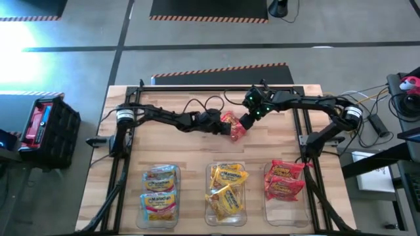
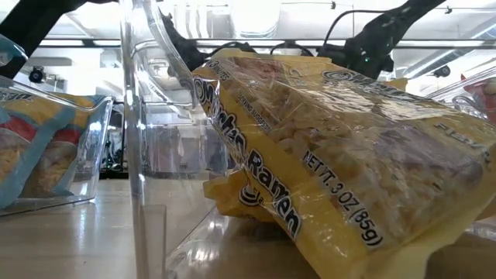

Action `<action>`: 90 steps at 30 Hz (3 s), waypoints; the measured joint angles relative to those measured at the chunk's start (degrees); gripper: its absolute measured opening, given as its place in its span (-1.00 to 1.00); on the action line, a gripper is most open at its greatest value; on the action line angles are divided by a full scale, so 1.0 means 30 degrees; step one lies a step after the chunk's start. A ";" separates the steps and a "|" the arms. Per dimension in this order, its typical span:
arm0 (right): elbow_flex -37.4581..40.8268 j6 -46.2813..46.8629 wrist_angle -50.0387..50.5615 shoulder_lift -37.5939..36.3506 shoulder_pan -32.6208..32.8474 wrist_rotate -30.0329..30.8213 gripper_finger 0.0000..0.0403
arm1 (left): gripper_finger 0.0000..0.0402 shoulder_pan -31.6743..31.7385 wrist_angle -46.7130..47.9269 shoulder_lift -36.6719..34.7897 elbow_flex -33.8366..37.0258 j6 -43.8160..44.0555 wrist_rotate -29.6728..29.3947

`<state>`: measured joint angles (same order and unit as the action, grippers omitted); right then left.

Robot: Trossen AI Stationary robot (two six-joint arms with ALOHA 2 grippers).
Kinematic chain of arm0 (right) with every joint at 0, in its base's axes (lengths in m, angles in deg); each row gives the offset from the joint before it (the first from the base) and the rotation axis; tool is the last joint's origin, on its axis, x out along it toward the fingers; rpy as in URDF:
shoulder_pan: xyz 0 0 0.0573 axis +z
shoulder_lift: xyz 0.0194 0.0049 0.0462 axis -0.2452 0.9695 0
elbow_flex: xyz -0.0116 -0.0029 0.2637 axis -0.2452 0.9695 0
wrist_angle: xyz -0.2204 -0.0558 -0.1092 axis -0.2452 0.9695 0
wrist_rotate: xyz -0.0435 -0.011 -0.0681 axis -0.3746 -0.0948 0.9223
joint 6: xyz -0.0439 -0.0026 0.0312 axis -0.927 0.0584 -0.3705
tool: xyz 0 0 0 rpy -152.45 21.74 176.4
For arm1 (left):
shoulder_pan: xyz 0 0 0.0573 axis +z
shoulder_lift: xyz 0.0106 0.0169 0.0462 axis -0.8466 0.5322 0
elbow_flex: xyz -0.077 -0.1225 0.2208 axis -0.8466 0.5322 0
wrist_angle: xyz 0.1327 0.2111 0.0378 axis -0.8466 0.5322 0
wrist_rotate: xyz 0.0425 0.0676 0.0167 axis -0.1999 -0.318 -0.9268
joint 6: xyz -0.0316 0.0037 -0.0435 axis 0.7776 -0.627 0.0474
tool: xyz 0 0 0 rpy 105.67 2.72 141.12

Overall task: Sort Maruchan noodles
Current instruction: Put the red noodle pack into the right transparent bin

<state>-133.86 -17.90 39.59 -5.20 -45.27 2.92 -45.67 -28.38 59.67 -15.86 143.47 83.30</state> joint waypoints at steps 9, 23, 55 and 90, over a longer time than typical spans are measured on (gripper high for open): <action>0.0000 -0.0328 0.0344 0.0003 -0.0133 -0.2065 -0.40 | -0.65 0.0088 0.0503 0.0014 0.0559 0.0174 0.0076; 0.0000 -0.0988 -0.1039 0.0022 -0.1373 -0.3975 0.05 | -0.71 0.0378 0.2405 0.0175 0.0697 0.0118 -0.1392; 0.0000 0.0313 -0.5484 0.2220 -0.1406 -0.4988 0.10 | -0.71 0.0709 -0.2492 -0.0036 -0.0495 -0.1388 0.0758; 0.0000 -0.2965 -0.3015 0.1483 -0.3590 0.0786 0.10 | -0.71 0.1605 -0.1442 0.2857 -0.2195 -0.1077 -0.0474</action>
<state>-133.86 -26.79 30.54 -0.75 -56.03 5.28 -40.85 -32.70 68.24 -22.44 140.24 81.88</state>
